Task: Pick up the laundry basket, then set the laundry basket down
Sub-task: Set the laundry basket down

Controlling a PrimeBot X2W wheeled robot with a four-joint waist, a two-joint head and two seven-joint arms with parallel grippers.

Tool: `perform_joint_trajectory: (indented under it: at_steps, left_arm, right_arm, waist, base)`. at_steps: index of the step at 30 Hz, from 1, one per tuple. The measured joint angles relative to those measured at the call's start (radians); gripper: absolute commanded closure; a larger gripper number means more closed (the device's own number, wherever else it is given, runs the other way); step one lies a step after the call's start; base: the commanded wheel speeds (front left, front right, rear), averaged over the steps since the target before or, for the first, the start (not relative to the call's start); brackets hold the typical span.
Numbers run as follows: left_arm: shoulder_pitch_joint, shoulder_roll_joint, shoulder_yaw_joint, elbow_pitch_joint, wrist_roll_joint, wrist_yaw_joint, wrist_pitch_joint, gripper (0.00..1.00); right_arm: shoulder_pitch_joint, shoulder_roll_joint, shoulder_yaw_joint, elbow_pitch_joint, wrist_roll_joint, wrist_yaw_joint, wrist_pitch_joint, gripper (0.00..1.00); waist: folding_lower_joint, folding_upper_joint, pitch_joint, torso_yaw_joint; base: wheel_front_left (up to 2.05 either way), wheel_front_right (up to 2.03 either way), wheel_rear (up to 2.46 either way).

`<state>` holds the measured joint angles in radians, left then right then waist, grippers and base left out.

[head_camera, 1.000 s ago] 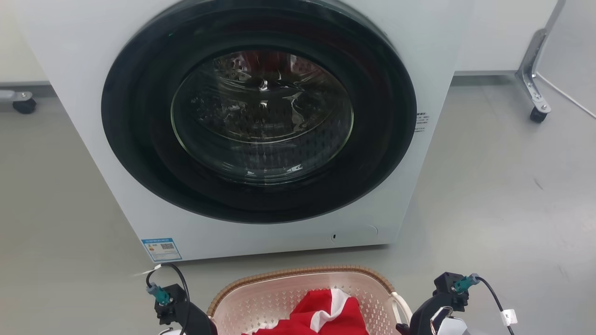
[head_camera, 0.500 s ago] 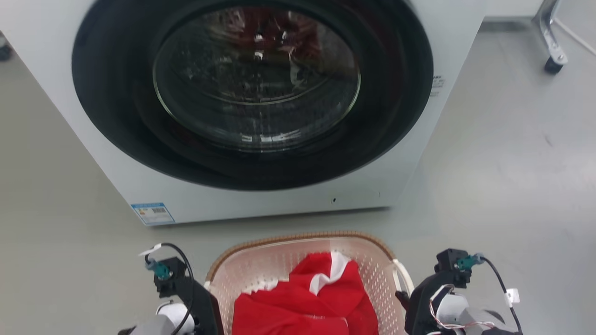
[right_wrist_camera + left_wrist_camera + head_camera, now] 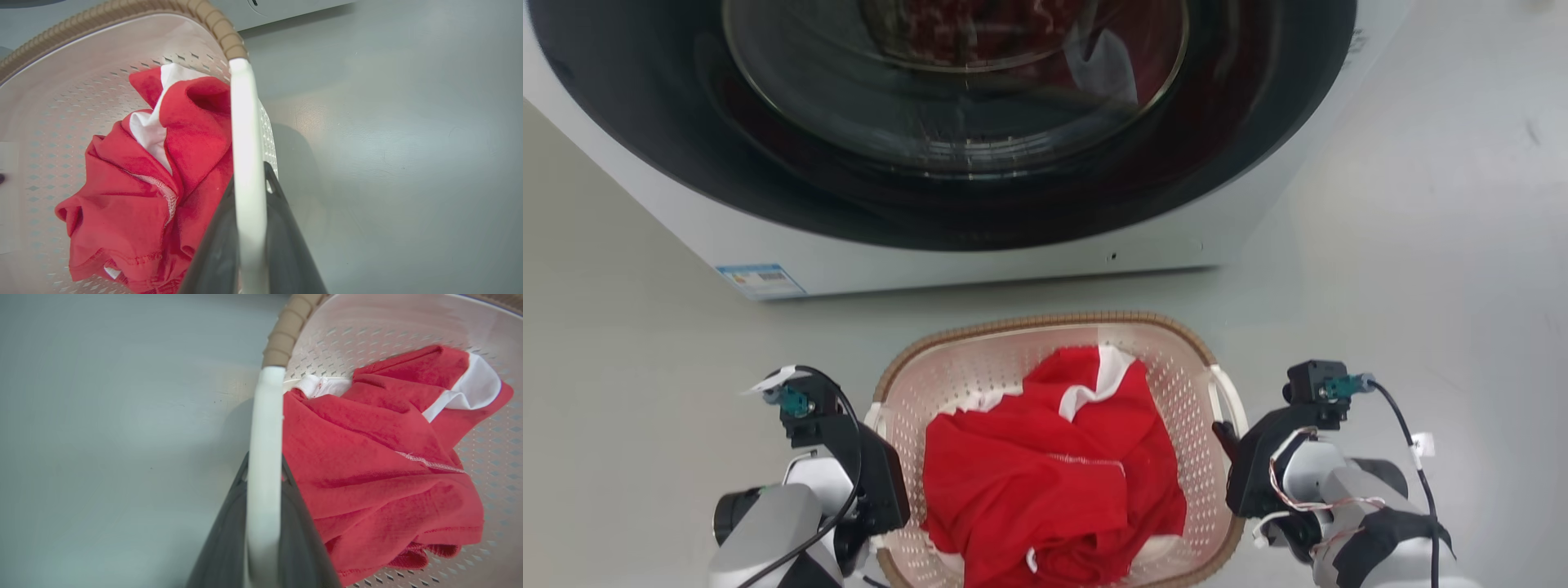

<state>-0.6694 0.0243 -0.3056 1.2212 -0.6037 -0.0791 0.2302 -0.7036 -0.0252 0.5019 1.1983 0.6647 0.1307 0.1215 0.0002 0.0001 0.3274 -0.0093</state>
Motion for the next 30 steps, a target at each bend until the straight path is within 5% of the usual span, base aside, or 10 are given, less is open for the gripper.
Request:
perform_joint_trajectory:
  at_steps: [30]
  left_arm:
    - [-0.224, 0.022, -0.001, -0.050, 0.045, 0.022, -0.193, 1.00]
  right_arm:
    - [-0.232, -0.021, 0.012, -0.028, -0.051, -0.035, -0.171, 1.00]
  waist:
    - [-0.0001, 0.0002, 0.436, -0.004]
  base:
    - [0.00, 0.00, 0.00]
